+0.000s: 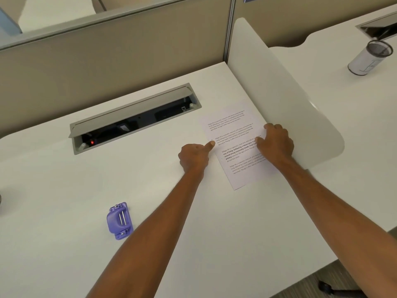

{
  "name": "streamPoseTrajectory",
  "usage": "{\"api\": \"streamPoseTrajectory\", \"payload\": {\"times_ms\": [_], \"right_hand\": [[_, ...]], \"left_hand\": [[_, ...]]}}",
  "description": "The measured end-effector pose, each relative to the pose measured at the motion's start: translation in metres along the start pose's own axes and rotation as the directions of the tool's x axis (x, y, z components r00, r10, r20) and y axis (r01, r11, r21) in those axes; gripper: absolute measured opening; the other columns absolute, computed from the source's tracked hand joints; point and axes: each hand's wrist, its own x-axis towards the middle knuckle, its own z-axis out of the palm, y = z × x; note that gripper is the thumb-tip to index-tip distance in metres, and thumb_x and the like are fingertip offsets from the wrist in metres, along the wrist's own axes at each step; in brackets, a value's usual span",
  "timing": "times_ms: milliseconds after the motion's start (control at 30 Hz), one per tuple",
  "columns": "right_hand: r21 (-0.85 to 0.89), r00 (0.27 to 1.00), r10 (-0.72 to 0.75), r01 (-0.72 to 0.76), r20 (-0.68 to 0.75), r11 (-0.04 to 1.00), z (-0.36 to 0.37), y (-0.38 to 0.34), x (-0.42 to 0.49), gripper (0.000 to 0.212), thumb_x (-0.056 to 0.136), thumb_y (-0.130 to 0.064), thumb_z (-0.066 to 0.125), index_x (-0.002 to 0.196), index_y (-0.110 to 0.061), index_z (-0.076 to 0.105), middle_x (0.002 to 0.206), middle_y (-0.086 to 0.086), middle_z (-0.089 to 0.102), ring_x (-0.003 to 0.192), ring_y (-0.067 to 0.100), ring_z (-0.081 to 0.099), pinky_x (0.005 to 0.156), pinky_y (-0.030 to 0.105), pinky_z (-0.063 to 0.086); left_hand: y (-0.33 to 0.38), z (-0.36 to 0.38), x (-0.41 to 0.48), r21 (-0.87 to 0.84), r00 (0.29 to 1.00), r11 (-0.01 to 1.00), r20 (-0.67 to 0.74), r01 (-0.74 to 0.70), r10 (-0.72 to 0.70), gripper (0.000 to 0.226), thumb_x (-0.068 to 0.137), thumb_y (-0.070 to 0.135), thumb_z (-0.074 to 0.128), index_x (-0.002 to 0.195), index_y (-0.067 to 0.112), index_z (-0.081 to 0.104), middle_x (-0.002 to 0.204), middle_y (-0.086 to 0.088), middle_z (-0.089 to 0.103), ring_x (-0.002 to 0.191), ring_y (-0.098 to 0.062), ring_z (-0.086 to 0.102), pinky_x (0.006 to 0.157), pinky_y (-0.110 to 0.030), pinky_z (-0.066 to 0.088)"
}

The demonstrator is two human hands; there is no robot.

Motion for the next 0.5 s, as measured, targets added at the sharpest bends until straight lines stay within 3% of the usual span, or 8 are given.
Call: {"api": "streamPoseTrajectory", "payload": {"times_ms": [100,233,367,500], "right_hand": [[0.035,1.000,-0.017,0.018,-0.013,0.999,-0.002,-0.005,-0.011,0.047,0.105,-0.029,0.070,0.145,-0.008,0.061,0.142,0.019,0.064,0.136,0.041,0.055,0.102,0.052,0.048],[0.122,0.997,-0.071,0.070,0.000,0.990,-0.005,-0.024,-0.038,0.050,0.104,-0.032,0.071,0.149,-0.011,0.060,0.146,0.016,0.065,0.139,0.039,0.055,0.106,0.054,0.049],[0.255,0.989,-0.134,0.116,0.054,0.960,0.001,-0.057,-0.081,0.048,0.103,-0.037,0.072,0.146,-0.017,0.063,0.144,0.007,0.067,0.138,0.032,0.059,0.107,0.050,0.052],[0.409,0.969,-0.211,0.142,0.128,0.901,0.017,-0.096,-0.131,0.041,0.102,-0.041,0.074,0.138,-0.023,0.068,0.136,-0.001,0.070,0.123,0.024,0.067,0.102,0.045,0.055]], "left_hand": [[-0.003,-0.019,-0.009,-0.042,1.000,0.999,0.019,-0.007,0.008,0.055,0.081,0.047,0.093,0.076,-0.005,0.075,0.079,-0.021,0.080,0.063,-0.028,0.068,0.086,-0.056,0.069],[-0.011,-0.055,-0.025,-0.065,0.999,0.998,0.029,-0.025,0.027,0.049,0.085,0.046,0.090,0.081,-0.002,0.077,0.075,-0.009,0.079,0.073,-0.029,0.081,0.088,-0.053,0.069],[-0.029,-0.102,-0.043,0.029,0.998,0.998,-0.001,-0.059,0.059,0.038,0.085,0.056,0.086,0.084,0.019,0.081,0.086,0.006,0.082,0.087,-0.024,0.081,0.089,-0.047,0.068],[-0.052,-0.159,-0.058,0.158,0.987,0.983,-0.118,-0.092,0.111,0.035,0.085,0.060,0.083,0.099,0.028,0.081,0.089,0.014,0.079,0.093,-0.012,0.076,0.086,-0.035,0.061]]}}
